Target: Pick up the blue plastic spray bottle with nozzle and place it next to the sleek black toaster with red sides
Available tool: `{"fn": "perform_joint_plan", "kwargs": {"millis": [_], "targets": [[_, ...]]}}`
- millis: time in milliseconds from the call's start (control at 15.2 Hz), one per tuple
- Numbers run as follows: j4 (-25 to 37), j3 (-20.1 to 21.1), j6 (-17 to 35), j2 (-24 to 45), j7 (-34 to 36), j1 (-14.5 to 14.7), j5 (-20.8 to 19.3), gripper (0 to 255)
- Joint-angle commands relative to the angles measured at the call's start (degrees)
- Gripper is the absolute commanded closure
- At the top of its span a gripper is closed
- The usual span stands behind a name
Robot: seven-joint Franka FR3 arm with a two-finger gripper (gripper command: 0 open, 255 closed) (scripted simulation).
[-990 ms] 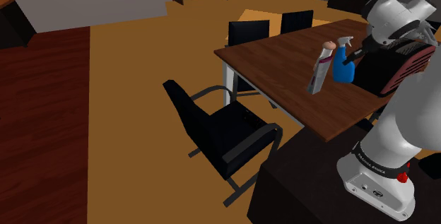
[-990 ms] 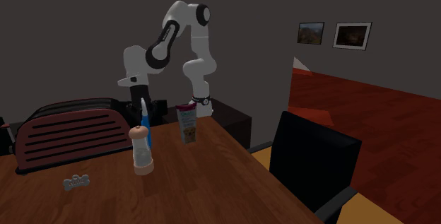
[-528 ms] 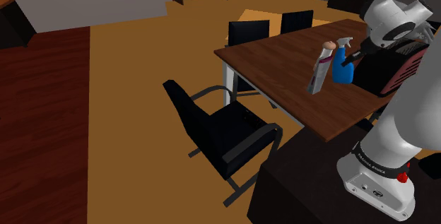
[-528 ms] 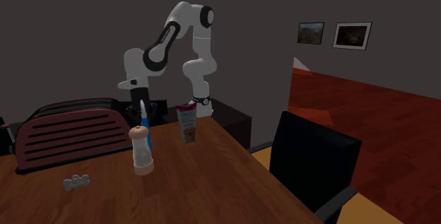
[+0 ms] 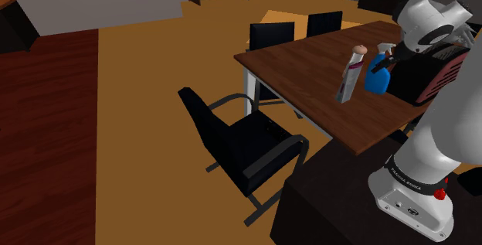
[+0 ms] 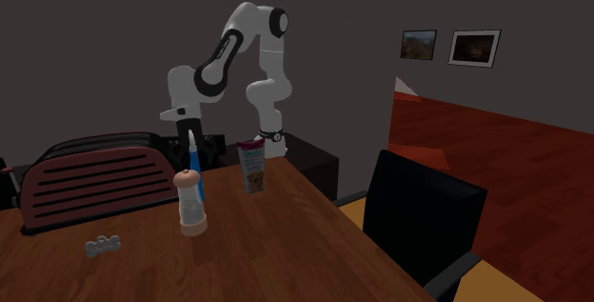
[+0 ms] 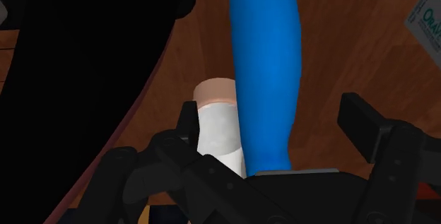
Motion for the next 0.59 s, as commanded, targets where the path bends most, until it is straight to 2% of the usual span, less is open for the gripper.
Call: {"fn": "perform_joint_plan", "kwargs": {"millis": [0,66,132,198,528], "targets": [[-1.38,-4.34,2.93,-6.69,6.38,3.87,-9.93,0],[-2.96,-1.89,5.51,-14.68,15.69,0.7,-23.51,0],[-3.83,-0.3,5.77,-20.42,23.36,-1.9,-34.38,0],[-3.75,6.92,3.94,-19.8,22.27,-9.56,-32.84,0],[-3.73,7.25,3.88,-19.63,22.03,-9.89,-32.49,0]]}}
